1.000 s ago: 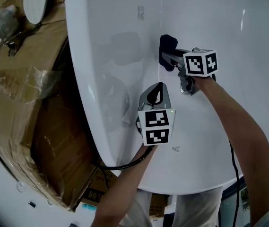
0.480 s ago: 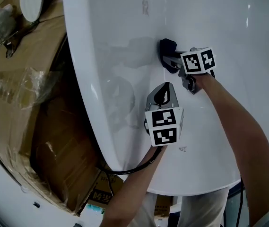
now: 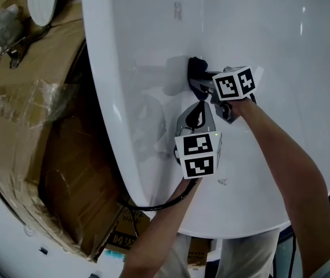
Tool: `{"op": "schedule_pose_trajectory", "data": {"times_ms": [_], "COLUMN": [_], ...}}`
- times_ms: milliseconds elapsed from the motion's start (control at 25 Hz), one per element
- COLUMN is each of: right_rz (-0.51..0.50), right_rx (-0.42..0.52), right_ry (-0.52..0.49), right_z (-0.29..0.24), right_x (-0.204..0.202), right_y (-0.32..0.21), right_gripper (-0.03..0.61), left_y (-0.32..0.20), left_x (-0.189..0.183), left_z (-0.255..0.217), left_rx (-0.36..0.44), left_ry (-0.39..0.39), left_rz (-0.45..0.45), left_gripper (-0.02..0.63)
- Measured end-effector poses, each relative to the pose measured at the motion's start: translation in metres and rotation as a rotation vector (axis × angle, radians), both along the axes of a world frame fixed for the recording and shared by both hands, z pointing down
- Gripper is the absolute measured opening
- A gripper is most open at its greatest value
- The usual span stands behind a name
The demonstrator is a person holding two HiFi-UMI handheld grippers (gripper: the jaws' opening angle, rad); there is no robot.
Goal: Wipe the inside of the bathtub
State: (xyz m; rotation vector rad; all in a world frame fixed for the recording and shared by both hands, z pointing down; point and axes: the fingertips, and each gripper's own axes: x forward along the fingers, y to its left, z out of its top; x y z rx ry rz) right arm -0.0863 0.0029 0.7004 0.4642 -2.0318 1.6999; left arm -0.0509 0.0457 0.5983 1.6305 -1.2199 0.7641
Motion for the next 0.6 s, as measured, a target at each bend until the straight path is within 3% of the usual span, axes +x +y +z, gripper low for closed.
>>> {"op": "schedule_pose_trajectory", "data": {"times_ms": [600], "right_rz": [-0.07], "right_rx": [0.088], "right_ry": [-0.082], "right_z": [-0.052], "right_x": [-0.011], "right_y": [0.0], "right_gripper": [0.049], "left_y": [0.014], "left_x": [-0.004], "left_z": [-0.013], "left_rx": [-0.024], "left_ry": [-0.025], "left_rz": [-0.003], "left_gripper": [-0.002]}}
